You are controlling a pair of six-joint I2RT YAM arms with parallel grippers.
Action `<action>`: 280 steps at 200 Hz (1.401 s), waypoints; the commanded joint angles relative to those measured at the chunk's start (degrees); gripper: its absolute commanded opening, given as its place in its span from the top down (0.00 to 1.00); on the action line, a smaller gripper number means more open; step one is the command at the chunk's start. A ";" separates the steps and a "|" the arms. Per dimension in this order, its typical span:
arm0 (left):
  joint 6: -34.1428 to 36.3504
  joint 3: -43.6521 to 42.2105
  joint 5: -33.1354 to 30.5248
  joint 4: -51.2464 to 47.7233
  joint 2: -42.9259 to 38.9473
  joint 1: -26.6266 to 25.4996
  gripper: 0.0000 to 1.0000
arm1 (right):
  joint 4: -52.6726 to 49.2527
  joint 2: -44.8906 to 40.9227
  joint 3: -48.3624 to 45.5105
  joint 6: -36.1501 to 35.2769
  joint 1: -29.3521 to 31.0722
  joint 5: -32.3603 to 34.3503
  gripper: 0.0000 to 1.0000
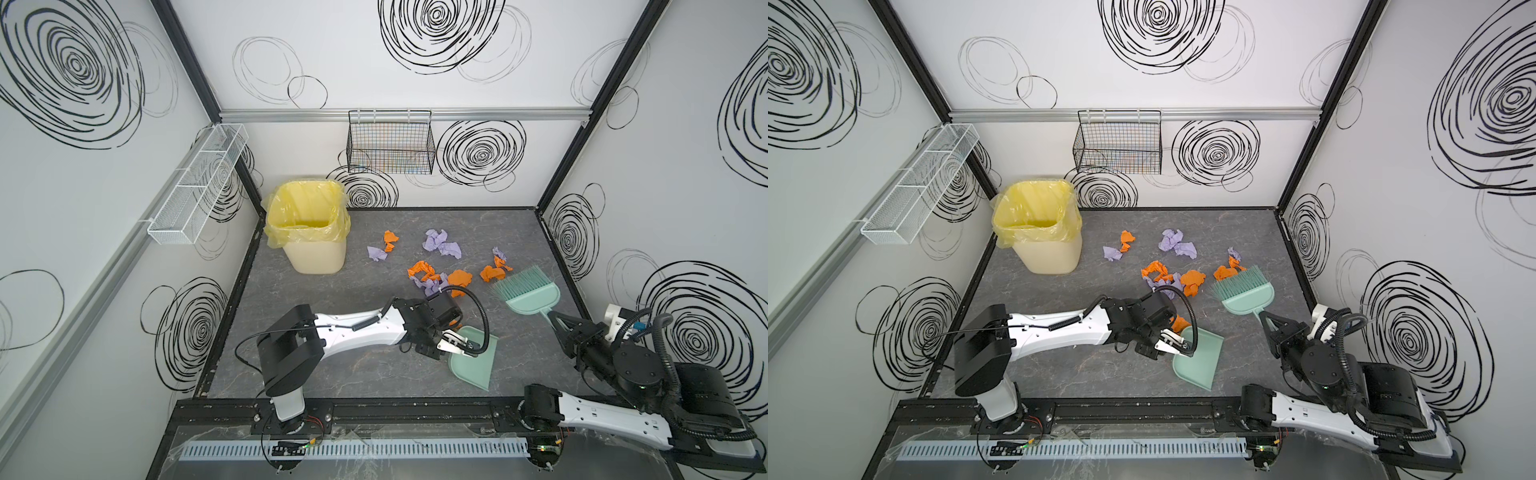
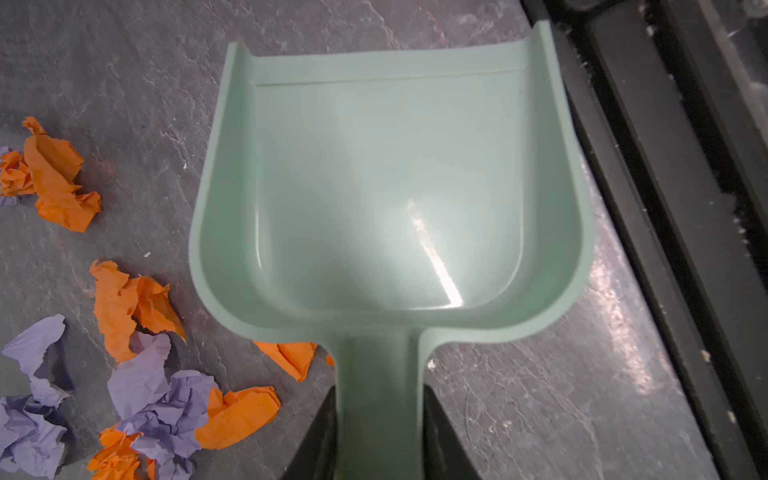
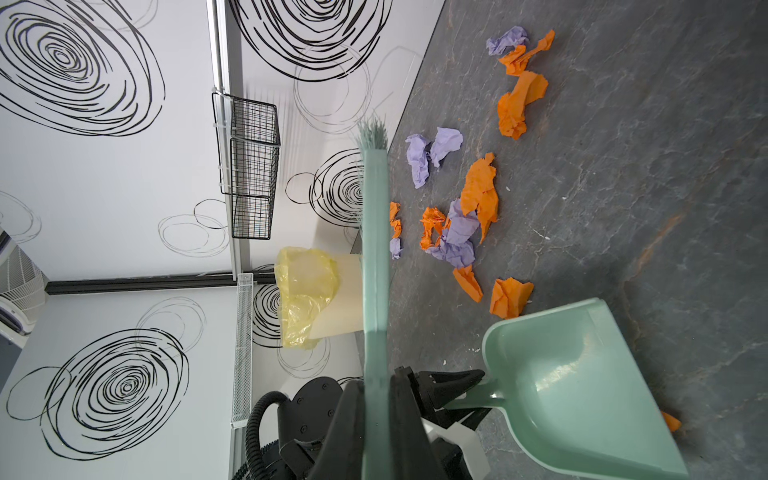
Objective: Sweep away the paper scraps from the table
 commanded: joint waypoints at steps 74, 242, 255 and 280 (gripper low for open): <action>1.52 -0.68 -3.06 4.97 2.16 3.69 1.00 | -0.50 -1.60 -1.43 0.76 0.50 1.04 1.00; 1.81 4.28 11.03 -5.06 -14.12 25.74 1.00 | -0.47 2.69 -1.36 -1.37 3.90 7.82 1.00; 2.17 1.56 12.37 -5.35 -16.85 29.35 1.00 | -0.32 4.83 -0.07 -1.53 6.05 11.48 1.00; 3.56 -3.96 14.91 -5.76 -21.96 37.32 1.00 | 0.03 7.70 0.02 1.96 12.35 20.08 1.00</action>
